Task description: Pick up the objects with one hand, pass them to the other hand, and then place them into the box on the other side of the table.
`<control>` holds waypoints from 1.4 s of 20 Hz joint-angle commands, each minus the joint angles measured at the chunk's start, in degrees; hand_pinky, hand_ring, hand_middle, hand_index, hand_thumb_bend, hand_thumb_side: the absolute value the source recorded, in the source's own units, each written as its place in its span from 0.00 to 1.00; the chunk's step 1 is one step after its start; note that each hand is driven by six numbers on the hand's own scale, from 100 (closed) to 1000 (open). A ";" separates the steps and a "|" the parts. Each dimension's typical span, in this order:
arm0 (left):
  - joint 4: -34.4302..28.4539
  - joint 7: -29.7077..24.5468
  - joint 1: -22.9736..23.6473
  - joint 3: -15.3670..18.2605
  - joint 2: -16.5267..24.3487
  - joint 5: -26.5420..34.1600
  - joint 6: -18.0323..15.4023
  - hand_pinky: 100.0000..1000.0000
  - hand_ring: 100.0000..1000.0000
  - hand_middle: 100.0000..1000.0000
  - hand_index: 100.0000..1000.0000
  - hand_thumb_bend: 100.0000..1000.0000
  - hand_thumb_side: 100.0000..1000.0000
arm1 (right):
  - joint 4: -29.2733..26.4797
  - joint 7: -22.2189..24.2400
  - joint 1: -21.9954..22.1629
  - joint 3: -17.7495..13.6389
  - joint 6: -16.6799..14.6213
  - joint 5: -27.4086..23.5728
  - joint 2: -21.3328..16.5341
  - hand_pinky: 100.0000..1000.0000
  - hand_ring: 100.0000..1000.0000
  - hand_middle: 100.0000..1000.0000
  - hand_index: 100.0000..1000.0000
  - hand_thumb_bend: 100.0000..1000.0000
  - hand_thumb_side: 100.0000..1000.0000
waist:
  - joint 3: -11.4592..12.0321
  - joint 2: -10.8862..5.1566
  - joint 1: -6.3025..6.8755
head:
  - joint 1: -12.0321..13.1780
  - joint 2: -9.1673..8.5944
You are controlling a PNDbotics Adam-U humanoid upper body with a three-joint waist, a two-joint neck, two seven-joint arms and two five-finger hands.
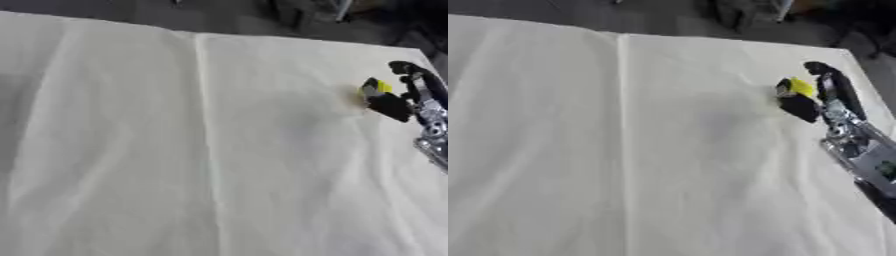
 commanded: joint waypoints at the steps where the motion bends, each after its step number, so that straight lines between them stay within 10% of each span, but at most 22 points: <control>1: -1.01 0.39 0.12 0.43 0.30 -0.65 -1.01 0.96 0.23 0.74 0.81 0.78 0.52 | 1.79 -20.14 0.41 -2.70 19.75 1.71 -0.81 0.78 0.93 0.86 0.89 0.00 0.29 | -0.04 -0.72 0.36 | -0.45 -0.62; 16: -1.01 1.16 1.35 0.08 -0.81 -1.67 -3.36 0.97 0.23 0.73 0.80 0.78 0.51 | 6.93 -20.14 -0.24 -6.67 19.21 2.28 -1.16 0.78 0.94 0.86 0.91 0.00 0.51 | 1.94 0.33 -0.09 | -2.22 -2.24; 28: -1.01 1.73 0.82 0.31 -0.89 -1.94 -3.67 0.97 0.22 0.73 0.80 0.80 0.51 | 24.64 -20.14 -3.60 -6.26 2.69 -9.60 -7.08 0.79 0.96 0.87 0.92 0.00 0.73 | 4.02 1.04 -0.83 | -3.49 -3.32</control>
